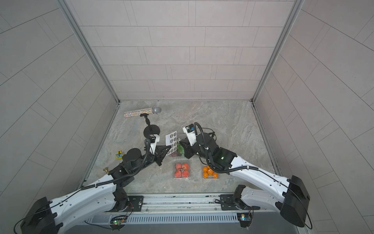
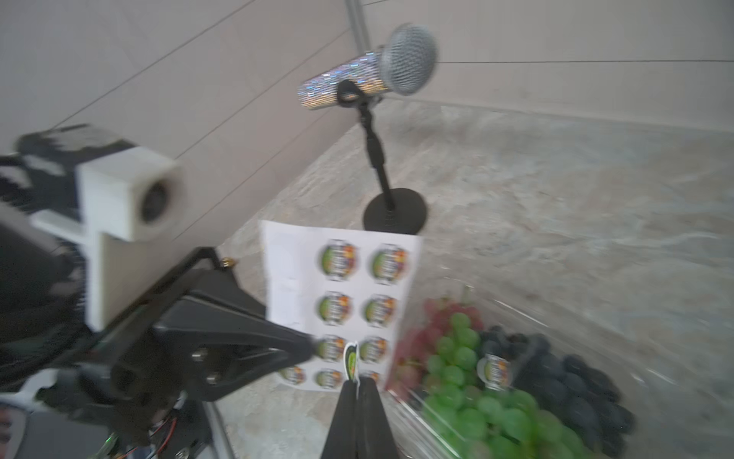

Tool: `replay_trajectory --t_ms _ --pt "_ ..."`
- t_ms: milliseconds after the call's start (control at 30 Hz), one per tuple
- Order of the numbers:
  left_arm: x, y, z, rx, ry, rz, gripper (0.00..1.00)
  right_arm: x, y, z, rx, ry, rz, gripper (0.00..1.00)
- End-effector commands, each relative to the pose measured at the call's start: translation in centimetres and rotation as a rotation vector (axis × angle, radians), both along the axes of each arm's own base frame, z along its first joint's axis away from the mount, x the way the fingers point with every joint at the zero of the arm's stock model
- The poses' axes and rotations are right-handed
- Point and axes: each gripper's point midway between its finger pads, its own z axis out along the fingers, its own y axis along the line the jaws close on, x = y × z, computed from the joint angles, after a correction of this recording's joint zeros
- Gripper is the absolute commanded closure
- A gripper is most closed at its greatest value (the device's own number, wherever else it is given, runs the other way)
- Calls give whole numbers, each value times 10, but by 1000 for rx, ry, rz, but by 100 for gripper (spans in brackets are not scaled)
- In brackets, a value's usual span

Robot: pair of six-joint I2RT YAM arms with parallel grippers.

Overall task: Label fruit boxes
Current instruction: Tear off the label from the label sticker, then place the label sticker at the center of the board.

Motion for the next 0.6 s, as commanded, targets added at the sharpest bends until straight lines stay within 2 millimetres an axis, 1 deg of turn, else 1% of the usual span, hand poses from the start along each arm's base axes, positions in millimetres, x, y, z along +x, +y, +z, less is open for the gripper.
replay_trajectory --t_ms 0,33,67,100,133,167,233,300,400,500,567 --pt "1 20 -6 -108 137 90 100 2 -40 -37 -60 206 -79 100" --pt "-2 23 -8 -120 157 96 100 7 -56 -45 -98 237 -128 100" --pt "-5 25 -15 -123 187 99 100 11 -66 -47 -117 255 -162 100" --pt "-7 27 -28 -118 229 105 100 15 -83 -54 -168 294 -216 100" --pt "-10 26 -35 -126 260 98 100 17 -99 -62 -242 346 -261 100" --pt "-13 24 -40 -136 279 85 100 18 -107 -66 -280 368 -281 100" --pt "-19 22 -50 -139 316 58 100 17 -128 -85 -372 446 -350 100" --pt "-21 24 -58 -121 332 59 100 13 -139 -101 -459 513 -361 100" --pt "-23 30 -72 -107 374 90 100 9 -149 -125 -475 619 -352 100" --pt "-25 33 -83 -98 395 105 100 2 -160 -135 -520 698 -340 100" --pt "-26 35 -85 -86 397 111 100 2 -161 -137 -528 707 -326 100"
